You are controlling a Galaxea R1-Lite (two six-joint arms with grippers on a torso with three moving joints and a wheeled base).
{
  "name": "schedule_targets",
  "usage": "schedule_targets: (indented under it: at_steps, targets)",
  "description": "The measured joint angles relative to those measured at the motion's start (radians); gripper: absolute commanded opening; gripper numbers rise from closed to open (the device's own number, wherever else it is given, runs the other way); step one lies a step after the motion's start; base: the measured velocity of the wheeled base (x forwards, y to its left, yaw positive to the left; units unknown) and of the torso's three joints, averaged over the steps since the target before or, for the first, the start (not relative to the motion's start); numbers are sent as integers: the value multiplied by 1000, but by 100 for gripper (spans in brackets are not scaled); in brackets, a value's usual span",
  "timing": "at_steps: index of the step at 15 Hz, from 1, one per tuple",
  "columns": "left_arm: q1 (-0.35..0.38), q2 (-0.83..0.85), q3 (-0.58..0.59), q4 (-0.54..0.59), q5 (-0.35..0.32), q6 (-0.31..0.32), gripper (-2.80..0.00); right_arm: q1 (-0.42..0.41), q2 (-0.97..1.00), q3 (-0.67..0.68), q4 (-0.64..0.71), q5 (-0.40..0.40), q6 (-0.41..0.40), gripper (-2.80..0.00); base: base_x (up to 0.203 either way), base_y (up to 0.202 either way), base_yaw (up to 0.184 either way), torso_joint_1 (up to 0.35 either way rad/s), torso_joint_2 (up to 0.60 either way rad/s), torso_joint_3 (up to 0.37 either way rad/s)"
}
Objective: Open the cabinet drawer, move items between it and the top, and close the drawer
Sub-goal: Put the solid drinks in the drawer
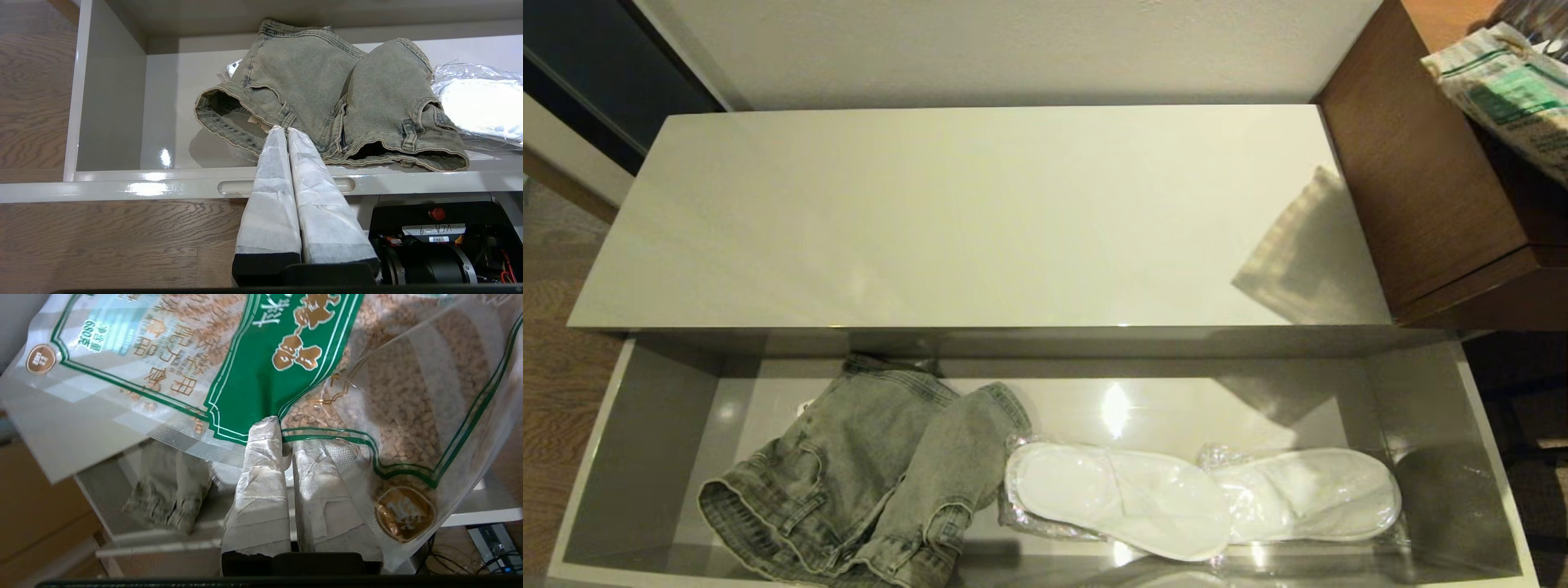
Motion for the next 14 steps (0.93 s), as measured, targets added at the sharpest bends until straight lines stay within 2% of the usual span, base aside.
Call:
schedule_targets:
  at_steps: [7, 14]
  targets:
    - [0, 0, 0, 0, 0, 0, -280, 193, -146, 3, 89, -9, 0, -280, 0, 0, 0, 0, 0, 0]
    - [0, 0, 0, 0, 0, 0, -280, 261, -176, 11, 88, -18, -4, -280, 0, 0, 0, 0, 0, 0]
